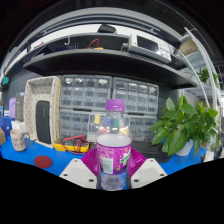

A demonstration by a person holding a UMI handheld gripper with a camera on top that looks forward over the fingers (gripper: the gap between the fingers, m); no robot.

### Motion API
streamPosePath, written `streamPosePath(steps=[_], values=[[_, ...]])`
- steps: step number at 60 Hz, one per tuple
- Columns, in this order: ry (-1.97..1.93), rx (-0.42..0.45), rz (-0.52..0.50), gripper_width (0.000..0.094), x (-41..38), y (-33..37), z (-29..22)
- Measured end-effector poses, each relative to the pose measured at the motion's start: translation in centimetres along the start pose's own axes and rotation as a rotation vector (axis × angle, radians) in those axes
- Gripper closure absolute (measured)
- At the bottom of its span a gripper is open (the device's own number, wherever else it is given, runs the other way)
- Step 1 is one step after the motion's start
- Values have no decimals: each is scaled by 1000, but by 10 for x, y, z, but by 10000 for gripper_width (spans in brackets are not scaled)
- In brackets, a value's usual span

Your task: Pour water

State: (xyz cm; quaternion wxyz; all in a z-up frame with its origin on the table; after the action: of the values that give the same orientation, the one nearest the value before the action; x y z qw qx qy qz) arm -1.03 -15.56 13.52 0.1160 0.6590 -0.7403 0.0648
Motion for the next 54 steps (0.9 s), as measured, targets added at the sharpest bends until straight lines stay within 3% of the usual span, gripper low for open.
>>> streamPosePath(steps=[12, 29, 54], values=[[151, -1, -35, 596, -30, 0, -16], [722, 66, -167, 594, -150, -20, -64], [1543, 296, -146, 596, -285, -48, -112]])
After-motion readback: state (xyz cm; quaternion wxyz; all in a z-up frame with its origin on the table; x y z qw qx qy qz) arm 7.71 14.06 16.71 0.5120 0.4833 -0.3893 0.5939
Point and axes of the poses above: the point between the fingertips, and its own axes, seen from behind it with the camera up: x to the right, z down, y backward, against the way the camera looks, the point moved 8 cm from there along y, backward, against the way the camera looks, and after that the axes turned 10 degrees about y, right-handed, at the moved point
